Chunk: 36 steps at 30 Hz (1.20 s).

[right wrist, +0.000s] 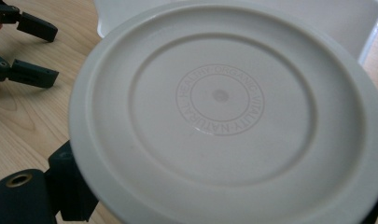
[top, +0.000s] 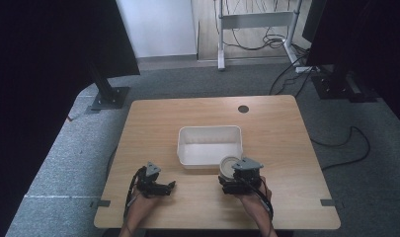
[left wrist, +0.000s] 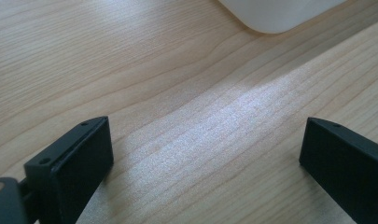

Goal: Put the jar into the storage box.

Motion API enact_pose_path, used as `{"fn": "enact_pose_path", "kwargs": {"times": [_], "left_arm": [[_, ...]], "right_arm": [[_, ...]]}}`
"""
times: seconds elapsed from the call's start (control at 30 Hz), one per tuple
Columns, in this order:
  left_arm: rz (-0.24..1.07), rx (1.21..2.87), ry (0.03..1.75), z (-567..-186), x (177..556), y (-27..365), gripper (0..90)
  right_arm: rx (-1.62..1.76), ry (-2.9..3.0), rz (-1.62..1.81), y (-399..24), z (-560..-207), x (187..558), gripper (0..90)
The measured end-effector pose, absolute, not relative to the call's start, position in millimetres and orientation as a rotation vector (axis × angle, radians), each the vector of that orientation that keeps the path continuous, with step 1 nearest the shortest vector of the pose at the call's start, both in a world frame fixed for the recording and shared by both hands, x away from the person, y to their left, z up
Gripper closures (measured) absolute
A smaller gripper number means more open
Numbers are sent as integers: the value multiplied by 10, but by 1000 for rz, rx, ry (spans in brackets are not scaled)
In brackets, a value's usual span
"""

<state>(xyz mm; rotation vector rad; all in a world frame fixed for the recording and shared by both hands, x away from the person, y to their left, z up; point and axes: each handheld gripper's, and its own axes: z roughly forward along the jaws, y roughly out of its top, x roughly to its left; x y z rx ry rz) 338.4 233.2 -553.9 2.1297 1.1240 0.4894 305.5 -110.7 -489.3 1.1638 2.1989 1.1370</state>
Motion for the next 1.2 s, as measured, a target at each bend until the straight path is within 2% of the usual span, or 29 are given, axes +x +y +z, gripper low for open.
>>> {"fn": "enact_pose_path", "kwargs": {"times": [1.2], "left_arm": [[490, 2126, 1125, -5540, 3384, 2330, 26]], "right_arm": [[1150, 2178, 1138, -807, -4737, 3464, 93]]}}
